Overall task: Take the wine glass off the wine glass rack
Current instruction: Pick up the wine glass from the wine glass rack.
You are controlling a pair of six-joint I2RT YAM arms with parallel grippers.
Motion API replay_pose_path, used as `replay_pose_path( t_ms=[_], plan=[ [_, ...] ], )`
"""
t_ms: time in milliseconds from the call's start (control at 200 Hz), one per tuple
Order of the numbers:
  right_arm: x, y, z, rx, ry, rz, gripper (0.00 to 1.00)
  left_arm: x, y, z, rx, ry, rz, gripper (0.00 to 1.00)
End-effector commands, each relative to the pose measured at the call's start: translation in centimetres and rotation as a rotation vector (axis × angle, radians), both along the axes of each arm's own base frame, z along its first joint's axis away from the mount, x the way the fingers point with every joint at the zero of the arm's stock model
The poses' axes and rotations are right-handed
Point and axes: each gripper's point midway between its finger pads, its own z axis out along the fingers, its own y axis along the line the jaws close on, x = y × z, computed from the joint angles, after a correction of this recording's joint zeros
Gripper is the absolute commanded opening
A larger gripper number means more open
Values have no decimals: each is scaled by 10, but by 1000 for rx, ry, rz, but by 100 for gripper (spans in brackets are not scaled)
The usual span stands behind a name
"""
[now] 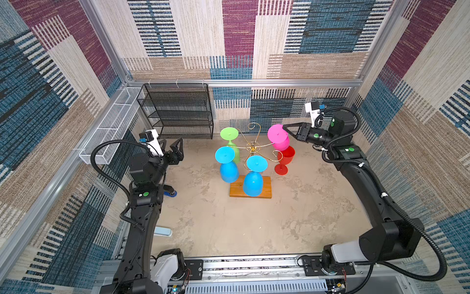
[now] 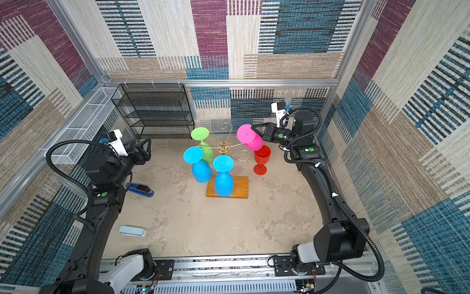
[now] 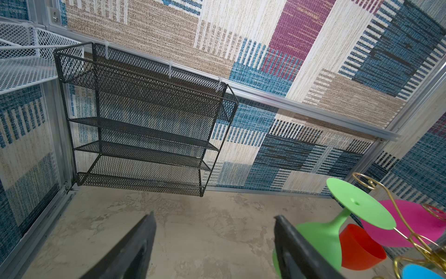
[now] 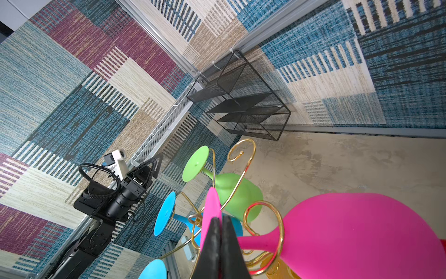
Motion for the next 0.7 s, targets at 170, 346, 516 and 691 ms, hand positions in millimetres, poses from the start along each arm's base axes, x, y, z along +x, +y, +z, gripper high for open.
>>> replay_pose_path(
  t_ms=[170,346,516,691],
  plan=[
    [-13,1,8,25,-32,24,0,-2,-2,10,-7,-39,-9,79],
    [-19,2,8,29,-37,35,0,-2,-2,11,-7,-41,-10,79],
    [-22,2,9,31,-41,40,0,-2,-2,9,-7,-38,-9,79],
    [-23,5,9,37,-39,49,0,-2,-2,9,-7,-38,-9,79]
  ],
)
